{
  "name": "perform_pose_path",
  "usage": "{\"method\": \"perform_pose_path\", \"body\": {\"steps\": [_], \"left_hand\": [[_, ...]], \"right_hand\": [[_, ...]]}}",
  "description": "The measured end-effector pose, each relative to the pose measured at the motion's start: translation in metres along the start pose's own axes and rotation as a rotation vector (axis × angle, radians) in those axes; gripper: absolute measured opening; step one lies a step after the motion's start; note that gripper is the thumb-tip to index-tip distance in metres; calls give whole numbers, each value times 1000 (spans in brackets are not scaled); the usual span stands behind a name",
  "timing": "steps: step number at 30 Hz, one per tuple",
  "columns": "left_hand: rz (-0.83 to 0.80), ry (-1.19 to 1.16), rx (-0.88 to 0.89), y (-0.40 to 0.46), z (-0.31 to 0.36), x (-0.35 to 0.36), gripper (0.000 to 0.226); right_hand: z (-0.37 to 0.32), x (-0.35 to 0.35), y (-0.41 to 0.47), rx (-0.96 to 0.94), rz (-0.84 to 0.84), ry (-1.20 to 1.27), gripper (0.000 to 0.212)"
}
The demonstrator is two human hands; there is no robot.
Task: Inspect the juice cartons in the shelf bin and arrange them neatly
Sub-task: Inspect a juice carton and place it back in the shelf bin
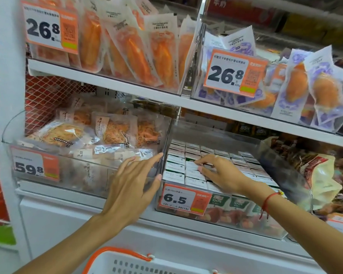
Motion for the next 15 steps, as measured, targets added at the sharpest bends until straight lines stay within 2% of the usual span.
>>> {"method": "perform_pose_path", "body": {"steps": [5,8,15], "left_hand": [[10,8,4,0,0,1,49],[9,4,8,0,-2,2,49],[13,6,23,-1,-4,3,54]], "right_hand": [[-3,-12,25,44,-21,-3,13],[-2,-14,41,75,-9,-34,15],[8,-12,63,176,-217,-23,31]]}}
Point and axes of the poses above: each hand's wrist, its own y-axis towards the middle knuckle, its own x-axis out of the palm, z = x × y, the point moved 2 cm from there along y, towards the middle knuckle, and after that the axes turned 2 degrees about z, right-handed, at the moved point
